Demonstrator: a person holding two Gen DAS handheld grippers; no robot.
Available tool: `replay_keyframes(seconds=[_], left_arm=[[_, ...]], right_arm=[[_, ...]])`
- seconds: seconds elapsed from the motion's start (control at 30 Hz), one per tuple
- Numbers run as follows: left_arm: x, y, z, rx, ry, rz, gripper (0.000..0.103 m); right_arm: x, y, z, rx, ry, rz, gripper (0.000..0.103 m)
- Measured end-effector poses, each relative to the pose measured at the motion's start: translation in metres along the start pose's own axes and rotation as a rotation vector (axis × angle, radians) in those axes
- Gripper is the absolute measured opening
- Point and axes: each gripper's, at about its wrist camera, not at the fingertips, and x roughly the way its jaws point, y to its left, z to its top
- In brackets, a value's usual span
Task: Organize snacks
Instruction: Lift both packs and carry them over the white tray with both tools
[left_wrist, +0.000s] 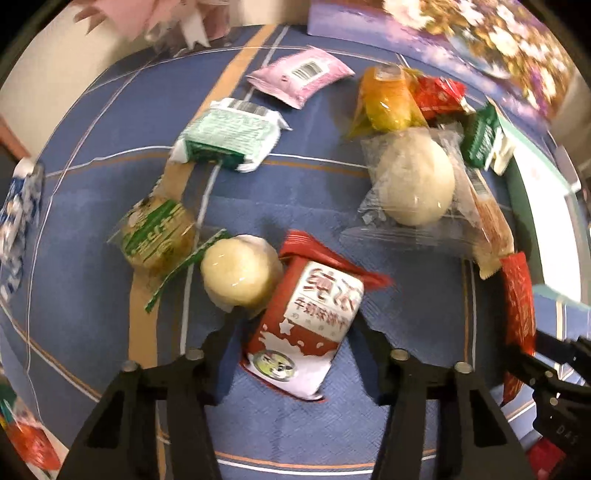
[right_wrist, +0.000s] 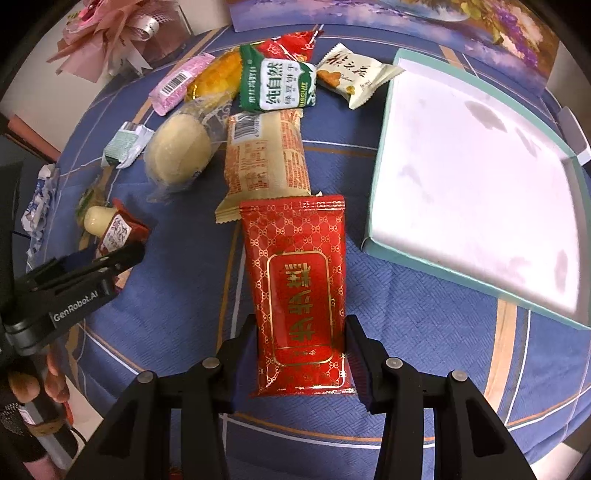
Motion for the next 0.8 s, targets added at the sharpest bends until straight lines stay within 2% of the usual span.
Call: replay_keyframes(seconds=[0.13, 0.33, 0.5, 0.57, 0.67, 0.8], left_arm=[[-0.014, 0.008, -0.007, -0.060, -0.017, -0.033, 0.042], [-0.041, 0.015, -0.014, -0.123, -0.054, -0.065, 0.041], [-0.079, 0.003, -0.006, -0.135, -0.126, -0.091, 0.041], [-0.090, -0.010, 0.003, -0.117, -0.151, -0.118, 0.041], [-0.099, -0.044, 0.012, -0.076, -0.161, -0.153, 0.041], [-0.094, -0.099, 0.034, 0.006, -0.161, -0.180, 0.041]], right_arm=[[-0.011, -0.003, 0.000, 0.012, -0.023, 0.051, 0.048], [-0.034, -0.007, 0.002, 0.031, -0.083, 0.117, 0.048], [-0.070, -0.018, 0.001, 0.076, -0.202, 0.127, 0.048], [-0.077, -0.031, 0.006, 0.120, -0.246, 0.087, 0.048], [-0.074, -0.059, 0.014, 0.203, -0.263, -0.040, 0.048], [-0.071, -0.110, 0.023, 0.335, -0.255, -0.070, 0.048]])
